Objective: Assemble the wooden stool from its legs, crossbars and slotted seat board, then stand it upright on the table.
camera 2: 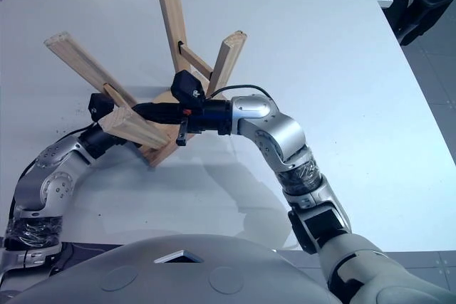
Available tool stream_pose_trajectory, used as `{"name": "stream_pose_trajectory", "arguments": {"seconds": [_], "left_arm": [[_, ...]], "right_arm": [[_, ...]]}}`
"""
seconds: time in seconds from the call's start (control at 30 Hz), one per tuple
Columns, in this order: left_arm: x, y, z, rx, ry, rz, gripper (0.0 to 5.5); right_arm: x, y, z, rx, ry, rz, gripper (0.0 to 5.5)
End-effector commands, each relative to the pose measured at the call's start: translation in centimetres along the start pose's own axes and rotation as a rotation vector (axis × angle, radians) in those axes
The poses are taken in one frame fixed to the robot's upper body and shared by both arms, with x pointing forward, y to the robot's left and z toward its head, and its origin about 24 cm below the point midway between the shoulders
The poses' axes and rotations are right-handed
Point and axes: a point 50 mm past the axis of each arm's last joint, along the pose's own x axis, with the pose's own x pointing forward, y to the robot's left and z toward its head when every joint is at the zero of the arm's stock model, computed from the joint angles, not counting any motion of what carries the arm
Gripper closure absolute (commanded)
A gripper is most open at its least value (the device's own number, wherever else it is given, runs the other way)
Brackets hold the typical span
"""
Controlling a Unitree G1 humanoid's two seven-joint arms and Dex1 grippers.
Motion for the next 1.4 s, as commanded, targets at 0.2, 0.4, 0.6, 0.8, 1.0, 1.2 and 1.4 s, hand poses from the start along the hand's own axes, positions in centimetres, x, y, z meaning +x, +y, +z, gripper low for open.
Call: {"name": "stream_pose_trajectory", "arguments": {"seconds": [0.2,0.4,0.6,0.8,1.0,1.2,1.4], "left_arm": [[-4.5,1.1,-2.3,-0.093,0.023,0.129,5.46],[-9.3,-0.4,-0.7,-0.194,-0.092,0.211,5.46],[-7.9,-1.7,-5.3,-0.226,0.204,0.165,5.46],[-6.2,-2.4,-6.7,-0.202,0.252,0.122,5.46],[-4.9,-3.4,-6.8,-0.185,0.272,0.031,5.46],[-4.4,-2.3,-7.0,-0.142,0.291,0.051,5.46],[-3.1,-1.1,-6.1,-0.069,0.272,0.027,5.46]], "right_arm": [[-10.2,-1.4,-2.3,-0.045,0.254,-0.220,5.50],[-16.2,-8.7,-4.7,-0.034,0.442,-0.661,5.50],[-15.3,-11.0,-5.9,0.040,0.395,-0.702,5.50],[-12.5,-11.4,-8.3,0.126,0.369,-0.563,5.50],[-10.4,-9.9,-9.4,0.174,0.325,-0.410,5.50],[-11.1,-9.0,-9.9,0.149,0.364,-0.383,5.50],[-12.9,-5.2,-10.2,0.180,0.392,-0.309,5.50]]}}
